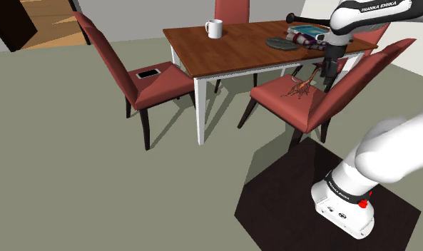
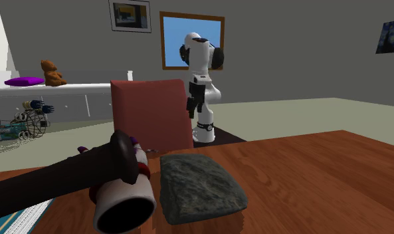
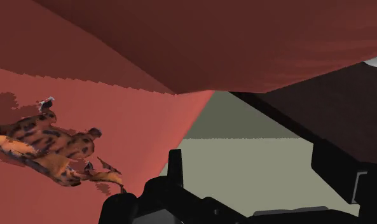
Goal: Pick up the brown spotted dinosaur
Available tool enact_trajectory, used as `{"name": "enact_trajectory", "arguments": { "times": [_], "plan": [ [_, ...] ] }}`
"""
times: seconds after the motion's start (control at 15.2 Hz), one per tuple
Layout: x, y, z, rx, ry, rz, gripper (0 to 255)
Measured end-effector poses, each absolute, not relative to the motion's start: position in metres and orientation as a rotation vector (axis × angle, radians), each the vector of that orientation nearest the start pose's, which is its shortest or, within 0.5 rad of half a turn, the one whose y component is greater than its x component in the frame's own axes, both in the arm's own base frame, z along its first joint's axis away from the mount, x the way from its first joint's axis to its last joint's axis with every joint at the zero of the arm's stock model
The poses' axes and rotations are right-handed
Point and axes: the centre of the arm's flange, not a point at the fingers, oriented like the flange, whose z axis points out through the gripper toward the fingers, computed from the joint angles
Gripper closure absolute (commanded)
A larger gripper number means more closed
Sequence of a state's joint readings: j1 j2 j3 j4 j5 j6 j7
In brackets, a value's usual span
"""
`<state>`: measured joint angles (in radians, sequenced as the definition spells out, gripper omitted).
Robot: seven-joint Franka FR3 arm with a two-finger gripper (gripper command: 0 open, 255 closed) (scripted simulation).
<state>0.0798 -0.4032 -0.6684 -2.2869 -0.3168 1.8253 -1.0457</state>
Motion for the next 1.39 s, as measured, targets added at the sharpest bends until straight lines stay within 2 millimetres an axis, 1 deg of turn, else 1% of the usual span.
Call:
{"name": "enact_trajectory", "arguments": {
  "times": [0.07,0.13,0.2,0.26,0.33,0.4,0.53,0.66,0.86,0.99,1.19,1.39],
  "plan": [
    [0.351,-0.285,0.457,-2.897,-0.937,0.193,0],
    [0.353,-0.294,0.451,-2.847,-0.921,0.154,0],
    [0.364,-0.299,0.443,-2.857,-0.963,0.151,0],
    [0.366,-0.312,0.438,-2.88,-1.035,0.178,0],
    [0.374,-0.326,0.435,-2.888,-1.09,0.209,0],
    [0.378,-0.34,0.43,-2.881,-1.139,0.235,0],
    [0.395,-0.362,0.42,-2.86,-1.221,0.262,0],
    [0.411,-0.378,0.409,-2.833,-1.294,0.275,0],
    [0.434,-0.406,0.393,-2.787,-1.4,0.289,0],
    [0.452,-0.419,0.382,-2.752,-1.469,0.297,0],
    [0.474,-0.438,0.366,-2.705,-1.558,0.306,0],
    [0.48,-0.442,0.352,-2.694,-1.577,0.306,0]
  ]
}}
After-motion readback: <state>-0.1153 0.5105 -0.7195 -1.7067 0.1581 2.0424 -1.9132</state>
